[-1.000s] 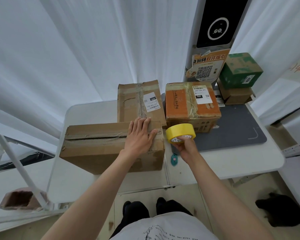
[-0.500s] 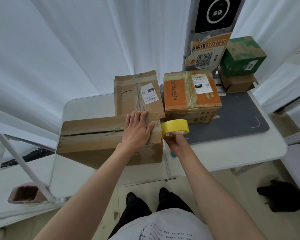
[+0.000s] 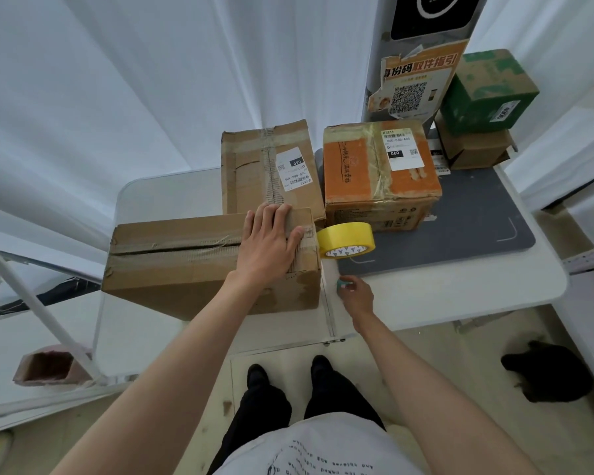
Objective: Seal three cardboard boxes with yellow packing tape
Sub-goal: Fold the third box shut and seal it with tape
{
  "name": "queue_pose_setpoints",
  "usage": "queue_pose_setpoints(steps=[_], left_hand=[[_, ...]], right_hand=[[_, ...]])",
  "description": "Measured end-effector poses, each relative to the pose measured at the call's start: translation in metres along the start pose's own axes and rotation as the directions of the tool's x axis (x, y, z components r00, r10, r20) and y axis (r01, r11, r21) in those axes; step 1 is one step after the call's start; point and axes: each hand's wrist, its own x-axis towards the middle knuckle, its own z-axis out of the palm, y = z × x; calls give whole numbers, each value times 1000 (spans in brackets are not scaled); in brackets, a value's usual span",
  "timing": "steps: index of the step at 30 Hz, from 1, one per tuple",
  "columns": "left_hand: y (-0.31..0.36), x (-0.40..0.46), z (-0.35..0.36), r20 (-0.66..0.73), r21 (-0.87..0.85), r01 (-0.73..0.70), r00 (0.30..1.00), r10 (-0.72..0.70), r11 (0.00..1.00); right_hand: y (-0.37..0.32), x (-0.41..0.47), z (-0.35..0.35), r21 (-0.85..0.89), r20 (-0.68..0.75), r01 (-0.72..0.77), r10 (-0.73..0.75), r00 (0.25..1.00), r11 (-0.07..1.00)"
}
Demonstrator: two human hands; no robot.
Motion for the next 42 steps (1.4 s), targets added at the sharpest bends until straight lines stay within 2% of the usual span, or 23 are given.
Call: queue_pose_setpoints(steps=[2, 5, 12, 14, 16, 18, 20, 22, 25, 28, 32, 38, 42], left_hand=[[0, 0, 0, 0, 0, 5, 1000, -5, 1000], [1, -3, 1, -4, -5, 7, 1000, -7, 1000], [1, -3, 2, -27, 11, -2, 1000, 2, 1000], [1, -4, 2, -29, 15, -3, 1000, 3, 1000], [1, -4, 2, -28, 18, -4, 1000, 5, 1000], [2, -3, 1, -20, 12, -4, 1000, 5, 1000], [2, 0, -1, -12, 5, -3, 1000, 3, 1000], [2, 2, -3, -10, 0, 0, 1000, 0, 1000], [3, 2, -4, 1, -4, 0, 1000, 0, 1000], [4, 1, -5, 11, -11, -5, 1000, 5, 1000], [3, 2, -5, 13, -11, -7, 1000, 7, 1000], [2, 0, -4, 17, -11, -18, 1000, 18, 1000], [5, -3, -7, 32, -32, -4, 999, 5, 999]], right_hand=[[0, 3, 10, -243, -29, 49, -58, 998, 969], [-2, 5, 18, -476, 40, 90, -80, 996, 875], [8, 11, 25, -730, -26, 115, -196, 980, 673], [12, 12, 26, -747, -41, 125, -233, 972, 653], [13, 14, 28, -680, -52, 134, -229, 972, 721], [11, 17, 30, -522, -57, 137, -194, 979, 842], [8, 22, 31, -301, -71, 109, -136, 988, 947], [3, 21, 30, -31, -70, 34, -36, 997, 999], [-12, 7, 16, 315, 78, -40, 16, 997, 948], [-28, -12, -7, 509, 239, -109, -18, 971, 854], [-51, -45, -39, 596, 293, -143, -48, 955, 790], [-77, -95, -72, 516, 365, -140, -69, 928, 845], [-92, -111, -82, 343, 343, -14, -111, 933, 939]])
